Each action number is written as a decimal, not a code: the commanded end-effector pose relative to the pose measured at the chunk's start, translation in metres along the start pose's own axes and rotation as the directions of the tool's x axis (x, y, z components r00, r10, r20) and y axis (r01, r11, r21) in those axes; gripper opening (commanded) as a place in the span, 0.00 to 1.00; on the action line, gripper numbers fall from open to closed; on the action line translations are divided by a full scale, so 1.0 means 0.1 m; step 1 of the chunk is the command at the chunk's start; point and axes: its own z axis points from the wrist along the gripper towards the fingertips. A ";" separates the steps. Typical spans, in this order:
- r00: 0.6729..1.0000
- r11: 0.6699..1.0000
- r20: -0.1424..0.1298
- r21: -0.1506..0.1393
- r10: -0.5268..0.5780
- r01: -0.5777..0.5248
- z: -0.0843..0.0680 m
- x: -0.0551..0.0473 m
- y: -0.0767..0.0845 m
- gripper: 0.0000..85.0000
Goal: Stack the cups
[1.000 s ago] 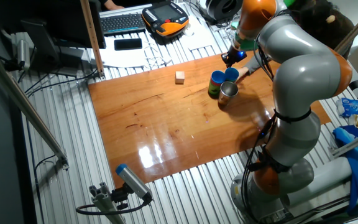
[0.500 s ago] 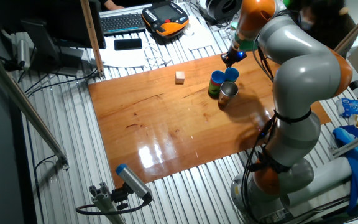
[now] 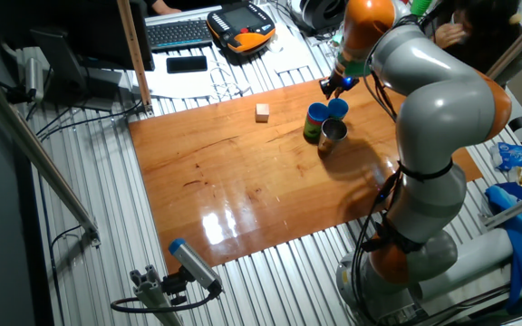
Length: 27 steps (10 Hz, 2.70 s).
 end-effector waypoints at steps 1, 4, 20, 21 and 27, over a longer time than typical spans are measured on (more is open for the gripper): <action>1.000 1.000 0.005 -0.002 -0.005 0.005 0.05 0.00 -0.01 0.40; 1.000 1.000 0.029 0.005 0.008 -0.008 0.15 -0.06 -0.05 0.40; 0.936 0.938 0.072 -0.028 0.346 -0.344 0.40 -0.13 -0.26 0.60; 0.923 0.926 0.073 -0.027 0.378 -0.377 0.41 -0.13 -0.27 0.60; 0.788 0.784 0.059 0.073 0.613 -0.616 0.45 -0.12 -0.24 0.60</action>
